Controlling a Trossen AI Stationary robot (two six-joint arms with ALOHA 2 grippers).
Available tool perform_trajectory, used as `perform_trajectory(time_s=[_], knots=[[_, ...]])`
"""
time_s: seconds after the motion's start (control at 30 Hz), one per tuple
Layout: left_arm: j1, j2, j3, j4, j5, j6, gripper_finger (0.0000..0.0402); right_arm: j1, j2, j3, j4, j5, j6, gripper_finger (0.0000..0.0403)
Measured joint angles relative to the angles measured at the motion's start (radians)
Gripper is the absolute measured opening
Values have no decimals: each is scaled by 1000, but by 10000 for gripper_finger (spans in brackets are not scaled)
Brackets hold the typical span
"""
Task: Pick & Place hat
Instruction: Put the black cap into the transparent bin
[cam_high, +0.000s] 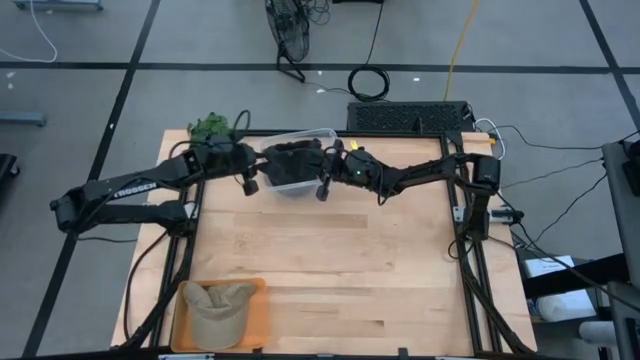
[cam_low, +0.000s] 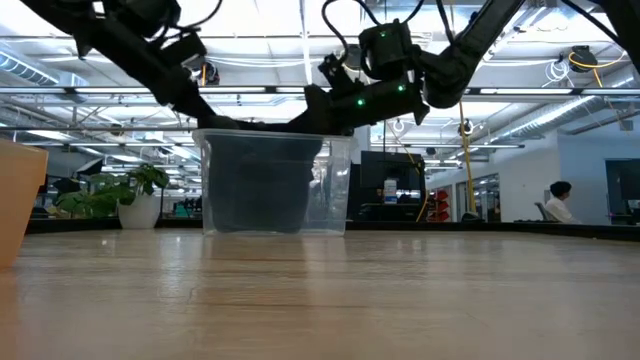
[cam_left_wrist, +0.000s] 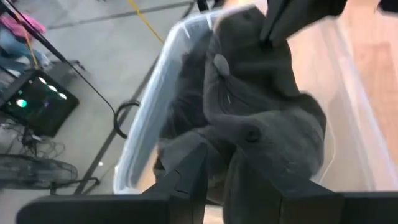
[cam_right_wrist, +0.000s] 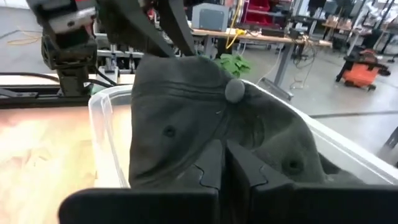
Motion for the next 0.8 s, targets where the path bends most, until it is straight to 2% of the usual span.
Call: perform_trajectory(time_s=[0.2, 0.47, 0.8], knots=[[0, 52, 0, -30, 0, 3, 97, 0, -1, 1, -39, 0, 48, 0], [0, 55, 0, -30, -3, 27, 97, 0, -1, 1, -59, 0, 49, 0], [0, 55, 0, 114, -167, 45, 97, -1, 0, 0, -76, -3, 65, 0]])
